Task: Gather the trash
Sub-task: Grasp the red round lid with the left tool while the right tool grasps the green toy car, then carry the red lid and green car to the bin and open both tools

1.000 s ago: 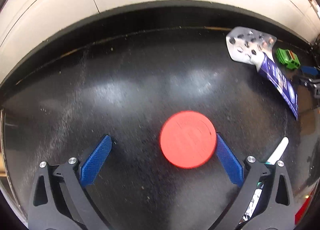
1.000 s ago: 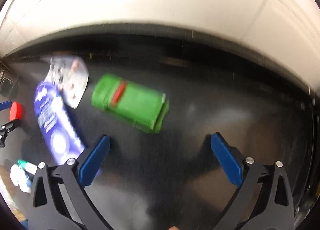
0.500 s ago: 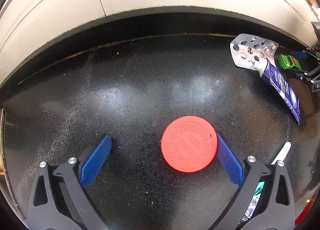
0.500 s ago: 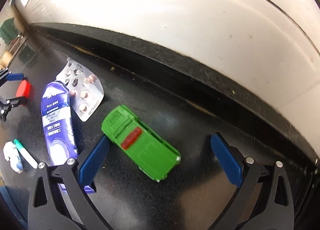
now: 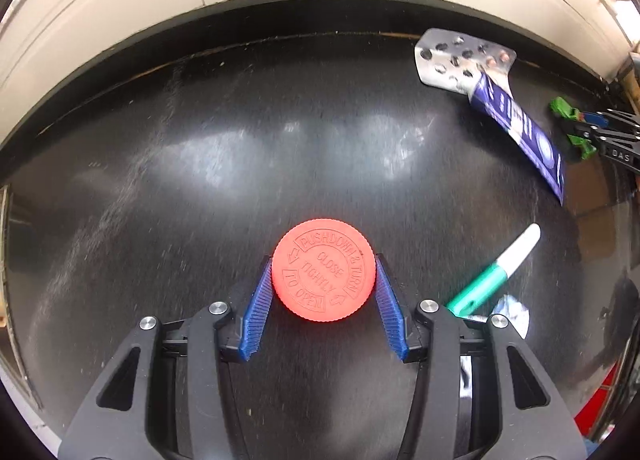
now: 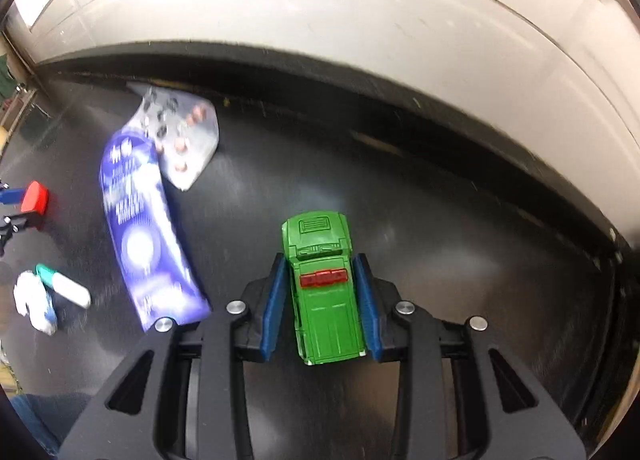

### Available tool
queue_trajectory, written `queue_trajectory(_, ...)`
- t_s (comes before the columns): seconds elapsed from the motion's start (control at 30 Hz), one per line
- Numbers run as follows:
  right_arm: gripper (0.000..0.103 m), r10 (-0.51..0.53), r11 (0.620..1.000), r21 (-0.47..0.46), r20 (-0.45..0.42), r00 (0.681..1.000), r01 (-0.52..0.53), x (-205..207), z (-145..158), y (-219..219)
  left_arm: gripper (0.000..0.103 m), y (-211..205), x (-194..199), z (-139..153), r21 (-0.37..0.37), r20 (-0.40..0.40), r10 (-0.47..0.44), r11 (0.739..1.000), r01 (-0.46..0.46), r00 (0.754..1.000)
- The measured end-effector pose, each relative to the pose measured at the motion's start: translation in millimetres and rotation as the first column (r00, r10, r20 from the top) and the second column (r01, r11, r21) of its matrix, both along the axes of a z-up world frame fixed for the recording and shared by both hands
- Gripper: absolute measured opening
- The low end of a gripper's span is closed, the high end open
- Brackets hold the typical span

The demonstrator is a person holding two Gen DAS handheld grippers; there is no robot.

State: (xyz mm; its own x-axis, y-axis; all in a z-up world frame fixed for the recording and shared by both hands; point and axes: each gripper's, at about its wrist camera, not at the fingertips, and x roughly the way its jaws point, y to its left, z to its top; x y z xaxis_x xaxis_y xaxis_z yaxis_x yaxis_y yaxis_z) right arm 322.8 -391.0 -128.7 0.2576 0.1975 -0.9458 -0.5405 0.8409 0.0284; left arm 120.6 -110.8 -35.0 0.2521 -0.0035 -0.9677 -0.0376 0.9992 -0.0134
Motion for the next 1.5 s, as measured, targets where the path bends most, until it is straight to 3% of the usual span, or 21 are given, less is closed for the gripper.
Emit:
queue_trajectory(0.47,0.034,-0.164,0.984,-0.066,0.029,0.986,0.166,-42,40,-46,0.048,15,-78,21,0.025,0.056,0.087,0.996,-0.089,0.995)
queue_trajectory(0.77,0.034,-0.157,0.983,-0.083,0.055,0.986,0.161,-44,38,-45,0.048,27,-106,38,0.052,0.058,0.093,0.994,-0.096,0.994)
queue_trajectory(0.87,0.034,-0.155,0.986,-0.05,0.056,0.986,0.157,-48,56,-48,0.048,33,-116,44,0.06,0.063,0.113,0.991,-0.117,0.992)
queue_trajectory(1.0,0.034,-0.087,0.996,-0.009,0.068,0.994,0.088,-47,70,-8,0.048,44,-131,50,0.06,0.076,0.158,0.985,-0.163,0.985)
queue_trajectory(1.1,0.034,0.003,0.999,0.048,0.078,0.997,-0.007,-51,85,49,0.048,61,-153,56,0.042,0.093,0.231,0.971,-0.236,0.968)
queue_trajectory(1.2,0.034,0.156,0.983,0.083,0.093,0.983,-0.163,-73,101,123,0.048,87,-189,60,0.07,0.106,0.325,0.94,-0.333,0.94)
queue_trajectory(1.27,0.034,0.293,0.948,0.106,0.083,0.952,-0.301,-102,108,186,0.048,109,-220,60,0.095,0.11,0.399,0.907,-0.409,0.91)
queue_trajectory(1.33,0.034,0.392,0.91,0.117,0.073,0.917,-0.399,-130,111,231,0.048,139,-265,61,0.084,0.115,0.518,0.845,-0.528,0.848)
queue_trajectory(1.43,0.035,0.551,0.821,0.143,0.054,0.833,-0.552,-196,114,300,0.048,167,-322,60,0.094,0.124,0.644,0.75,-0.655,0.755)
queue_trajectory(1.5,0.035,0.645,0.751,0.168,0.026,0.764,-0.639,-248,113,341,0.048,181,-368,56,0.084,0.124,0.729,0.668,-0.739,0.673)
